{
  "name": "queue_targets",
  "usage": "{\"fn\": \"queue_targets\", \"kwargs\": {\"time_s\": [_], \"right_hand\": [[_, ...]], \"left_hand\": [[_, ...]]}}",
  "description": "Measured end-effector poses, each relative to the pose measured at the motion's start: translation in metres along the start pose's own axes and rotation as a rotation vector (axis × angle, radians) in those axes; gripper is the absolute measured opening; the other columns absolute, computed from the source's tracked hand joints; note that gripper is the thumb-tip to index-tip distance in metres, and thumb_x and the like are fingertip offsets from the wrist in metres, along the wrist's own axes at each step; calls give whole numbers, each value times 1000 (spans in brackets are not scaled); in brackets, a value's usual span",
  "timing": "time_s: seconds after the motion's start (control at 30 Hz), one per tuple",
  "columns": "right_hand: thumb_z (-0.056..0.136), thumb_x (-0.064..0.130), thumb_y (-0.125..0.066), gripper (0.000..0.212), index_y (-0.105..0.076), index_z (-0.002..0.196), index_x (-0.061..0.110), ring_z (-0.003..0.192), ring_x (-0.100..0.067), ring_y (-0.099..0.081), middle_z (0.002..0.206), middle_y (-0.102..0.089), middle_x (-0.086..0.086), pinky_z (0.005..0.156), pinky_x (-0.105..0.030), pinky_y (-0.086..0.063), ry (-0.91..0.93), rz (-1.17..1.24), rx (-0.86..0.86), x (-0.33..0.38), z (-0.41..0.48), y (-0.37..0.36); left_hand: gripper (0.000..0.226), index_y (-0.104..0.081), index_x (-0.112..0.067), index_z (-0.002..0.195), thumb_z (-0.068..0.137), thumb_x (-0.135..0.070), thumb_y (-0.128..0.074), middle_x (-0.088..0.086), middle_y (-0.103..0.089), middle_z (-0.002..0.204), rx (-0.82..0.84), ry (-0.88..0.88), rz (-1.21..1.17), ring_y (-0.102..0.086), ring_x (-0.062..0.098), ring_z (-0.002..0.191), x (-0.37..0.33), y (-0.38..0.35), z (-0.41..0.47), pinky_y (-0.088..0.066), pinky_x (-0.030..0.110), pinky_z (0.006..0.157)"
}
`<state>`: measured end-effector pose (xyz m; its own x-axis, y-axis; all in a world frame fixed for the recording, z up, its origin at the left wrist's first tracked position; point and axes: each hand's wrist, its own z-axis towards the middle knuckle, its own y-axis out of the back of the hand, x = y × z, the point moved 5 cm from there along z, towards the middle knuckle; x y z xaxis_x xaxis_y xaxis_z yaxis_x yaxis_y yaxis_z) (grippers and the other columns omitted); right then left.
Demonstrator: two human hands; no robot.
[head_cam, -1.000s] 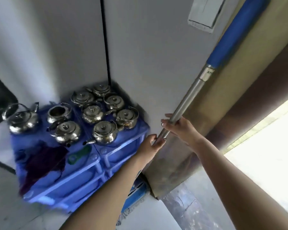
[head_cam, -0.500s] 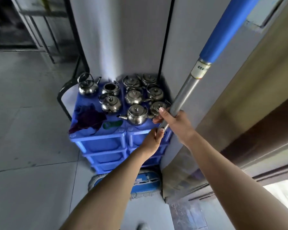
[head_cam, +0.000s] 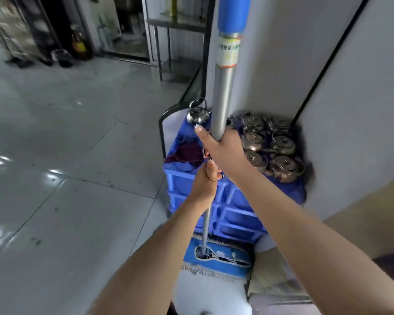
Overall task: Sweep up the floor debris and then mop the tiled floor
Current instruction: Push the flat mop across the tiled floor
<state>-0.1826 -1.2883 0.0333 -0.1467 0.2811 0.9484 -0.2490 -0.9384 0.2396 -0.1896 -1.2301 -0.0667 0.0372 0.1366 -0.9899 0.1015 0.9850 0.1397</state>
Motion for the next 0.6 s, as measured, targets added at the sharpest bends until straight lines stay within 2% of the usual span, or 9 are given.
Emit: {"fn": "queue_targets", "kwargs": {"time_s": [0.1, 0.17, 0.27, 0.4, 0.53, 0.6], "right_hand": [[85, 33, -66, 49, -38, 49, 16, 29, -2, -41, 31, -43, 11, 35, -9, -32, 57, -13, 54, 25, 1, -40], [84, 37, -66, 50, -38, 49, 15, 30, -2, -41, 30, -42, 10, 36, -12, -33, 77, -34, 58, 40, 0, -60], [83, 41, -65, 46, -48, 58, 6, 30, -4, -45, 33, -43, 7, 36, -13, -36, 103, 1, 67, 65, 0, -88], [83, 44, -64, 50, -47, 57, 6, 30, -9, -47, 37, -44, 2, 38, -19, -39, 129, -9, 44, 103, 0, -140], [83, 44, -65, 54, -37, 48, 13, 28, -7, -43, 29, -39, 8, 35, -16, -36, 153, 6, 34, 127, -7, -201], [82, 46, -65, 53, -40, 51, 11, 28, -8, -46, 29, -40, 7, 36, -16, -37, 151, 21, 51, 137, -11, -233]], "left_hand": [[40, -43, -27, 70, 102, -22, -21, -14, -46, 69, -70, -24, -47, -49, -19, 53, -8, 40, -3, -36, -3, 56], [43, -43, -22, 65, 102, -25, -21, -9, -46, 63, -109, -26, -69, -47, -10, 46, -14, 64, -2, -37, 1, 51], [50, -40, -16, 59, 101, -36, -21, -2, -44, 58, -137, -46, -95, -42, 1, 46, -23, 98, -1, -33, 5, 46], [58, -38, -14, 57, 98, -48, -18, 4, -46, 59, -123, -77, -84, -42, 15, 55, -34, 160, 3, -38, 17, 58], [59, -38, -19, 52, 95, -55, -18, -4, -47, 53, -129, -97, -125, -45, 9, 53, -32, 228, -2, -38, 2, 55], [59, -36, -22, 49, 98, -49, -21, -8, -46, 46, -181, -88, -117, -43, 4, 46, -27, 265, -3, -37, 2, 51]]}}
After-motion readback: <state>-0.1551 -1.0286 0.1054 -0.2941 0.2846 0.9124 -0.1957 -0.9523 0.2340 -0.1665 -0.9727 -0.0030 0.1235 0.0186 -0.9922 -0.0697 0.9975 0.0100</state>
